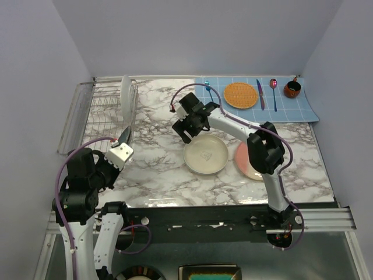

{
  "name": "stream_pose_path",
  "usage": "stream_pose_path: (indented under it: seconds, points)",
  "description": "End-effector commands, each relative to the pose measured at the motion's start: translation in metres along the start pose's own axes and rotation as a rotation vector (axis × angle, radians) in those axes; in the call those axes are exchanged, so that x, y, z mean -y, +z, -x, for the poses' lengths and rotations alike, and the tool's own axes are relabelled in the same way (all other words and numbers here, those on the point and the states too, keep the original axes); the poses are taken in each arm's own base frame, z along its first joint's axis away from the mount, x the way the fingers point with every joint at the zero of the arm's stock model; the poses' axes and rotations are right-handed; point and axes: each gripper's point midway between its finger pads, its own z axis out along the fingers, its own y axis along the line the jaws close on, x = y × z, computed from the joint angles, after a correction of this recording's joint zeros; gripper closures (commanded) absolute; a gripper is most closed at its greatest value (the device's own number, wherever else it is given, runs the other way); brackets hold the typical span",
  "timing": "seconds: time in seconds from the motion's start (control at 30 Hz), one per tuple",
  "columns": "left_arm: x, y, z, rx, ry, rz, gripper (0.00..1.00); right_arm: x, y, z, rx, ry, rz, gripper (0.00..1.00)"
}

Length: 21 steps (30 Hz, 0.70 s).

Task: Unload the plates from the dish rack
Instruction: Move the plate to the center of the board.

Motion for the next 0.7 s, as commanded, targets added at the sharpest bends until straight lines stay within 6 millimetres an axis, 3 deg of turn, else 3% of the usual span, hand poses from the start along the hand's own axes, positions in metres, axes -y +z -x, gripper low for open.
stream_pose_path:
  seconds: [0.0,0.2,0.43,0.67]
  points:
    - [-0.014,-0.013,0.051,0.209,0.084,0.053,1.0,0.001,0.009,-0.002,-0.045,-0.097,-0.056,0.15]
    - [-0.009,-0.011,0.049,0.208,0.09,0.028,1.0,-0.01,0.018,0.002,-0.053,-0.128,-0.042,0.15]
    - [-0.01,-0.009,0.042,0.191,0.099,0.04,1.0,-0.016,0.013,0.008,-0.034,-0.134,-0.032,0.15]
    - [-0.006,-0.007,0.041,0.2,0.09,0.028,1.0,-0.022,0.025,-0.001,-0.056,-0.137,-0.005,0.15]
